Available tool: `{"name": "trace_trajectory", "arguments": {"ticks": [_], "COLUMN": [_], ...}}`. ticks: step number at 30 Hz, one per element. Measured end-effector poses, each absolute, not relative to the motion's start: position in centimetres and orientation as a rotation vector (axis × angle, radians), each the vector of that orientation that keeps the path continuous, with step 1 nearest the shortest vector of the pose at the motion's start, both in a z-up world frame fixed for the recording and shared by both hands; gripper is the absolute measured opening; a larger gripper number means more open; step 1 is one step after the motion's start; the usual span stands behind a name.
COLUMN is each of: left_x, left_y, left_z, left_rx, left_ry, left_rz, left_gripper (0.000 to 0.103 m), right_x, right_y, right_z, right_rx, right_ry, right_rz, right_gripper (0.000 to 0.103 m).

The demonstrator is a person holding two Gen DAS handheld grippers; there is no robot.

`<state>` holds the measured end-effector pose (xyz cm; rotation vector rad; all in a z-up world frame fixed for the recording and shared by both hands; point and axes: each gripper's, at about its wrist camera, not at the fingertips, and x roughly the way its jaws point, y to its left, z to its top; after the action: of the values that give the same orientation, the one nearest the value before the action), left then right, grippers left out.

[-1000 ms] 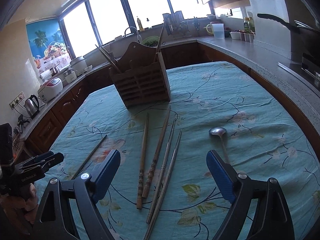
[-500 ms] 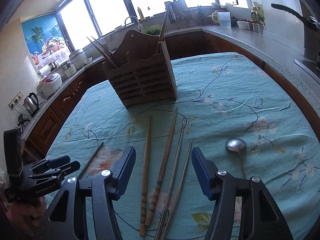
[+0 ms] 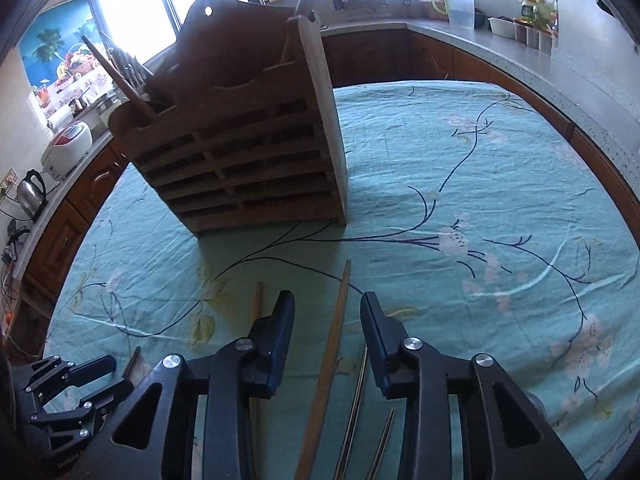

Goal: Organize utensils
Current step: 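Close the left tool on the metal chopstick while the right tool grips the wooden chopstick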

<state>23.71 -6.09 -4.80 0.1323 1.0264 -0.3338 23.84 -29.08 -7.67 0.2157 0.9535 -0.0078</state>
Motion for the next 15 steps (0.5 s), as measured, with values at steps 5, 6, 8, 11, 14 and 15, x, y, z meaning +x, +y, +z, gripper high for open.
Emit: {"name": "trace_trajectory", "arguments": {"ticks": [5, 6, 8, 11, 14, 15], "left_x": [23.9, 23.9, 24.1, 24.2, 24.0, 23.8], "left_y": [-7.2, -7.2, -7.0, -6.5, -5.4, -4.9], "left_z": [-5.0, -4.9, -4.9, -4.8, -4.3, -3.7], "left_rx": [0.183, 0.177, 0.161, 0.133, 0.081, 0.059], "left_ry": [1.018, 1.018, 1.016, 1.023, 1.025, 1.016], "left_rz": [-0.345, -0.349, -0.359, -0.372, -0.381, -0.385], "left_gripper": [0.018, 0.013, 0.004, 0.003, 0.002, 0.002], "right_x": [25.0, 25.0, 24.9, 24.6, 23.4, 22.9], "right_y": [-27.9, -27.7, -27.7, -28.1, -28.5, -28.6], "right_z": [-8.6, -8.7, -8.8, -8.8, -7.6, -6.9], "right_rx": [0.11, 0.093, 0.095, 0.146, 0.217, 0.242], "right_ry": [0.989, 0.988, 0.987, 0.984, 0.952, 0.937], "right_rz": [-0.047, -0.056, -0.05, -0.032, 0.006, 0.023], "right_gripper": [0.018, 0.013, 0.007, 0.006, 0.005, 0.005]}}
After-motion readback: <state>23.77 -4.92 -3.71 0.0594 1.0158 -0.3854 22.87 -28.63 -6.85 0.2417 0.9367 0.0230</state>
